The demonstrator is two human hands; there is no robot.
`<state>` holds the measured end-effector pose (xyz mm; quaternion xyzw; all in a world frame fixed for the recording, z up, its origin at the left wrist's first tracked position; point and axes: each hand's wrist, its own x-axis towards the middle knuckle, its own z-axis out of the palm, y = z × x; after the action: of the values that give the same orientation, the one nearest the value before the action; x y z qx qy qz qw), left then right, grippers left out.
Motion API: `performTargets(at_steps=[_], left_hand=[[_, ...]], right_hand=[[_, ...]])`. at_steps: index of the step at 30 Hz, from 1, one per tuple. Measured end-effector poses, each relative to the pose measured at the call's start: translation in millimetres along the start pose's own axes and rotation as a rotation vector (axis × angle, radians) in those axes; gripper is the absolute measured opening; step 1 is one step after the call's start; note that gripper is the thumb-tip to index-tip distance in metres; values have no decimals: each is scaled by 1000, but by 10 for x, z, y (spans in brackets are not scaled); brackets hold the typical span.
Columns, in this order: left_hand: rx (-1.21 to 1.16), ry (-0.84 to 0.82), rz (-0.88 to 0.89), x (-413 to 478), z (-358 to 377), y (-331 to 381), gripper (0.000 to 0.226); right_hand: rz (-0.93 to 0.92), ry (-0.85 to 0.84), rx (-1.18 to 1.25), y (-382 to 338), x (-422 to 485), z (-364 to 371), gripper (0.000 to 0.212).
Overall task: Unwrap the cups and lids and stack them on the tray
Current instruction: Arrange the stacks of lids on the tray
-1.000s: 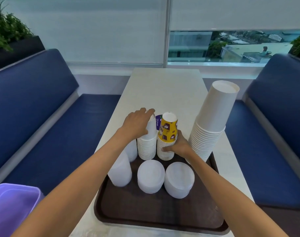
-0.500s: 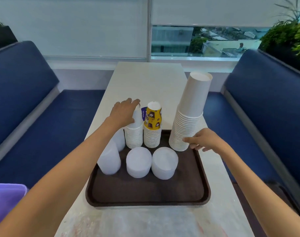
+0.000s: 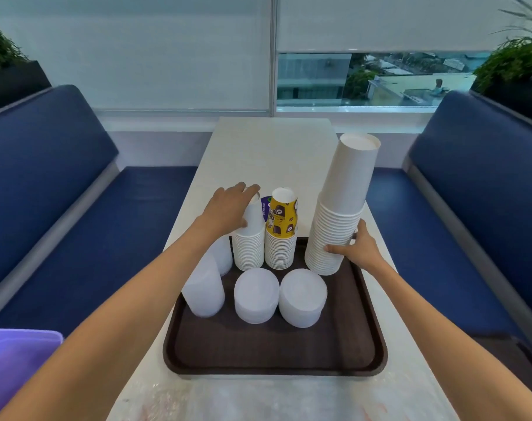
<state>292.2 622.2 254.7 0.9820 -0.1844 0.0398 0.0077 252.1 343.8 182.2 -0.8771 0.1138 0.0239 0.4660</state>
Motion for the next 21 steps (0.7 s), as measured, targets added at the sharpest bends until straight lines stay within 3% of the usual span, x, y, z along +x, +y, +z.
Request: performTargets(at_steps=[17,21], left_hand=[[107,11,-9,101,55,-92,81],[-49,18,5,45,68,-144,96]], right_hand=[[-7,-37,-35,-124,129,261,99],[5,-60,38,-99,75,267,103]])
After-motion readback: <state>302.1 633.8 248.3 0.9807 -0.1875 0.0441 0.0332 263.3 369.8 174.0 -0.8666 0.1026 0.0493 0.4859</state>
